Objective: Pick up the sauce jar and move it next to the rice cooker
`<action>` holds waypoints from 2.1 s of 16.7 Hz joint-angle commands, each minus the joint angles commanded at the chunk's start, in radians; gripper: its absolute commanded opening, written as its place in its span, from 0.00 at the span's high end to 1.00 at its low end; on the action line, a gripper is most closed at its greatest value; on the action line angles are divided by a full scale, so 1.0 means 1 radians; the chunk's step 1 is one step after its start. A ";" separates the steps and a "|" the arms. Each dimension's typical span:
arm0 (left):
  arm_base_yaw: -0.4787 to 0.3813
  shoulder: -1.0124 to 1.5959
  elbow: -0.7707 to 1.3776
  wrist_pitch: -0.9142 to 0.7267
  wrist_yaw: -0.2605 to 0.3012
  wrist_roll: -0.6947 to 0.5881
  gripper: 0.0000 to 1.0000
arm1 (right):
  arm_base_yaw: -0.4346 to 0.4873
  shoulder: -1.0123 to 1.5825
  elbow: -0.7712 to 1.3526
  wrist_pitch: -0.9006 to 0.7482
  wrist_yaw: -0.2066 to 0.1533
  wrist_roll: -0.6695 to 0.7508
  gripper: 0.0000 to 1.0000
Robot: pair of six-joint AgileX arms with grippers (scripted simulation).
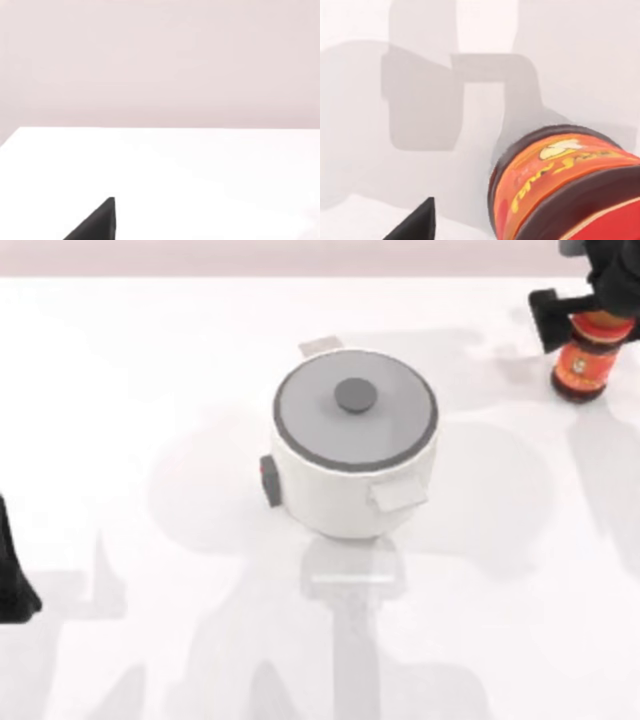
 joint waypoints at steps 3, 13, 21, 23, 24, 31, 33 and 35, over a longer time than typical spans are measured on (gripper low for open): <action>0.000 0.000 0.000 0.000 0.000 0.000 0.00 | 0.000 0.000 0.000 0.000 0.000 0.000 0.15; 0.000 0.000 0.000 0.000 0.000 0.000 0.00 | 0.000 0.000 0.000 0.000 0.000 0.000 0.90; 0.000 0.000 0.000 0.000 0.000 0.000 0.00 | 0.000 0.000 0.000 0.000 0.000 0.000 1.00; 0.000 0.000 0.000 0.000 0.000 0.000 0.00 | -0.004 -0.001 0.000 0.000 0.000 0.002 1.00; 0.000 0.000 0.000 0.000 0.000 0.000 0.00 | -0.003 -0.003 -0.002 0.000 0.000 0.001 1.00; 0.000 0.000 0.000 0.000 0.000 0.000 0.00 | 0.011 -0.292 -0.261 -0.022 -0.003 0.009 1.00; 0.000 0.000 0.000 0.000 0.000 0.000 0.00 | 0.017 -0.403 -0.359 -0.032 -0.002 0.012 1.00; 0.000 0.000 0.000 0.000 0.000 0.000 0.00 | 0.021 -0.477 -0.431 -0.041 -0.002 0.013 1.00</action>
